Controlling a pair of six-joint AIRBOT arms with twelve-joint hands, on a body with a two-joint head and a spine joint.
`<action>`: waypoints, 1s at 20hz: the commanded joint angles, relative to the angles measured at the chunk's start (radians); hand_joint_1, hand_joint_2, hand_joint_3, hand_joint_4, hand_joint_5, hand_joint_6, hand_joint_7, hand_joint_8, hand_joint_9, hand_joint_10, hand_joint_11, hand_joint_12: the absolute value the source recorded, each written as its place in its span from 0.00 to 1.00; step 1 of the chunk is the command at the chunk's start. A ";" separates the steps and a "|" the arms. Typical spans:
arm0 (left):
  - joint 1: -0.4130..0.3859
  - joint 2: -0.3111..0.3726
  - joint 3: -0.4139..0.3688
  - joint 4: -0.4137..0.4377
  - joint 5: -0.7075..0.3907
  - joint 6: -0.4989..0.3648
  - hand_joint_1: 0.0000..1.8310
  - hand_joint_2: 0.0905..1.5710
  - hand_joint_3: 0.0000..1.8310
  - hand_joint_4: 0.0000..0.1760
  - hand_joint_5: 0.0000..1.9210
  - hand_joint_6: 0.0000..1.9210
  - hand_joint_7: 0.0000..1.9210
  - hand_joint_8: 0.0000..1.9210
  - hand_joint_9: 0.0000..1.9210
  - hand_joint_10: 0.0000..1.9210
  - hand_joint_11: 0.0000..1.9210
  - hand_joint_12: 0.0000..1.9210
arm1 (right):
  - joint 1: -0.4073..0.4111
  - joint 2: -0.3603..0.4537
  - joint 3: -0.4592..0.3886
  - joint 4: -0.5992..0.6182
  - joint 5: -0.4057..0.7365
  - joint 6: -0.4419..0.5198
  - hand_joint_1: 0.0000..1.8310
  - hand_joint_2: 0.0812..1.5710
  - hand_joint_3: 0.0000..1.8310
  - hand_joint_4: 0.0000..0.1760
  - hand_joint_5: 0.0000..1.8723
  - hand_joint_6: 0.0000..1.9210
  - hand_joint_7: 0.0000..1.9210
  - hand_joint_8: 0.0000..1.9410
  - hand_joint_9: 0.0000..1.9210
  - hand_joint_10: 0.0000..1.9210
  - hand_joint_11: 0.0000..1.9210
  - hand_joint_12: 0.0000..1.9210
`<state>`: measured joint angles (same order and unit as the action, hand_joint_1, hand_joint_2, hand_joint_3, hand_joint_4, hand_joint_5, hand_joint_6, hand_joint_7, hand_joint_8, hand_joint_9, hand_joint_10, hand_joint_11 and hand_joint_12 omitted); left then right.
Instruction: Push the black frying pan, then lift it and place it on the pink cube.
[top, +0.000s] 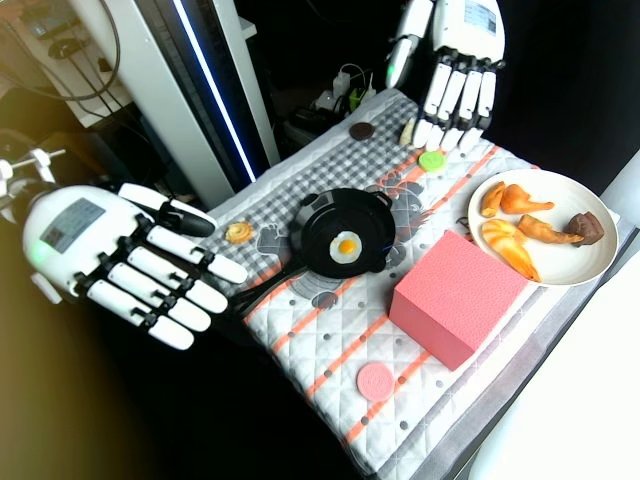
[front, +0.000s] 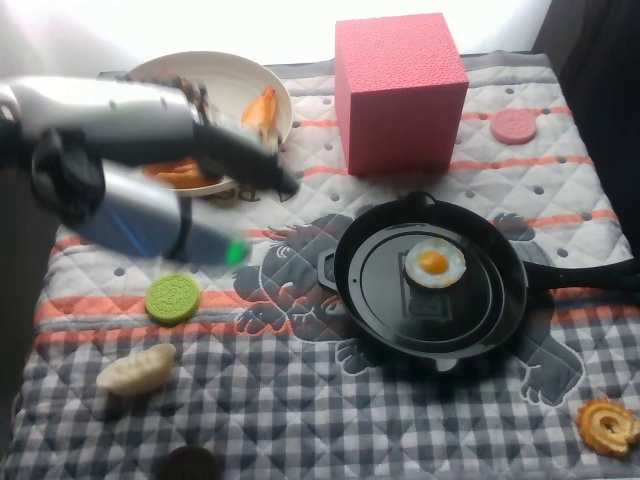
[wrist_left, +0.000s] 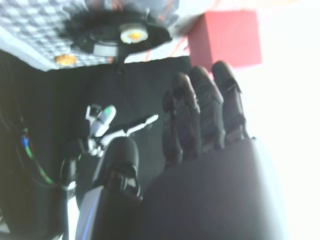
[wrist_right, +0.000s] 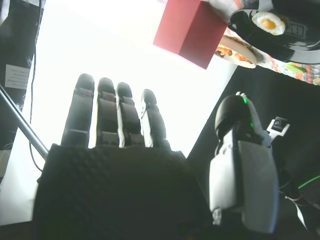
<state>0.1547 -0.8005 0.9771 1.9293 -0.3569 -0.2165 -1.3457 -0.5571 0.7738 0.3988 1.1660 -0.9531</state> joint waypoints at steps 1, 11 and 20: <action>-0.010 -0.001 -0.002 0.015 0.018 -0.034 0.24 0.81 0.00 0.00 0.22 0.01 0.20 0.00 0.17 0.03 0.00 0.56 | 0.001 0.002 0.008 0.012 0.125 0.006 0.14 0.81 0.00 0.10 0.00 0.00 0.00 0.00 0.00 0.00 0.00 0.11; 0.076 -0.110 0.028 0.325 0.041 -0.185 0.20 0.82 0.00 0.00 0.26 0.01 0.24 0.01 0.20 0.01 0.00 0.54 | -0.003 -0.024 0.021 0.012 0.124 0.015 0.15 0.81 0.00 0.06 0.00 0.00 0.00 0.00 0.00 0.00 0.00 0.20; 0.107 -0.196 0.065 0.308 0.068 -0.125 0.10 0.85 0.00 0.03 0.22 0.00 0.19 0.00 0.15 0.00 0.00 0.46 | -0.019 -0.027 0.021 0.020 0.124 0.017 0.13 0.82 0.00 0.05 0.00 0.00 0.00 0.00 0.00 0.00 0.00 0.10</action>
<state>0.2687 -1.0012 1.0409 2.2608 -0.3328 -0.3347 -1.3701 -0.5884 0.7883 0.4068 1.1690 -0.9401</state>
